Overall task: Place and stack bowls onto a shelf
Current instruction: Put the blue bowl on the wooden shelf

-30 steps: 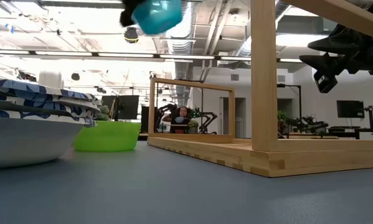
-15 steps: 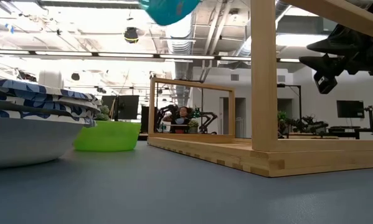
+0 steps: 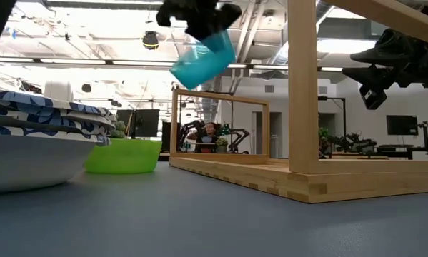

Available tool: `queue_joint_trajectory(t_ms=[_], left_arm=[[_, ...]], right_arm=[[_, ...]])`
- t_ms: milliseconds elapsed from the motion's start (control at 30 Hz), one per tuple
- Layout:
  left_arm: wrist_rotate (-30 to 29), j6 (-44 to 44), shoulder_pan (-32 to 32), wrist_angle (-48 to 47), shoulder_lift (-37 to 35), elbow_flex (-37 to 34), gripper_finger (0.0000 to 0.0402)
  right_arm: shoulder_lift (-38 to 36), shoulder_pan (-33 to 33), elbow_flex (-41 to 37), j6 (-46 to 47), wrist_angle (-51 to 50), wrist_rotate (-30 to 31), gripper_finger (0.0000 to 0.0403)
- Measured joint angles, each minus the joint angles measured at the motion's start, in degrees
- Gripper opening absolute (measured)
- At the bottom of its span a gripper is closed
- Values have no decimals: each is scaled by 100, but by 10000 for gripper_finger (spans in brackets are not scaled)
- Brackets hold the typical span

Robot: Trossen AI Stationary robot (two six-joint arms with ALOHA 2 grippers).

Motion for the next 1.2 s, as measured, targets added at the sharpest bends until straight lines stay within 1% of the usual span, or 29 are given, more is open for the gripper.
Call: queue_joint_trajectory(t_ms=[167, 300, 400, 600, 933, 1100, 1200], left_arm=[[-75, 1003, 59, -78, 545, 356, 0], [-418, 1778, 17, -76, 901, 440, 0], [-466, 2168, 3, -112, 1140, 442, 0], [-769, 2702, 2, -105, 1436, 442, 0], [-758, 3567, 46, 157, 1830, 442, 0], [-987, 4005, 46, 261, 2018, 442, 0], [-1043, 4083, 46, 306, 2077, 439, 0]], right_arm=[[2, 0, 0, -2, -1, 0, 171], [2, 0, 0, -2, -2, 0, 171], [2, 0, 0, -8, -2, 0, 171], [2, 0, 0, -15, -3, 0, 171], [36, 0, 0, -15, -26, 112, 171], [146, 0, 0, -11, -41, 196, 171], [190, 4, 0, 1, -44, 238, 171]])
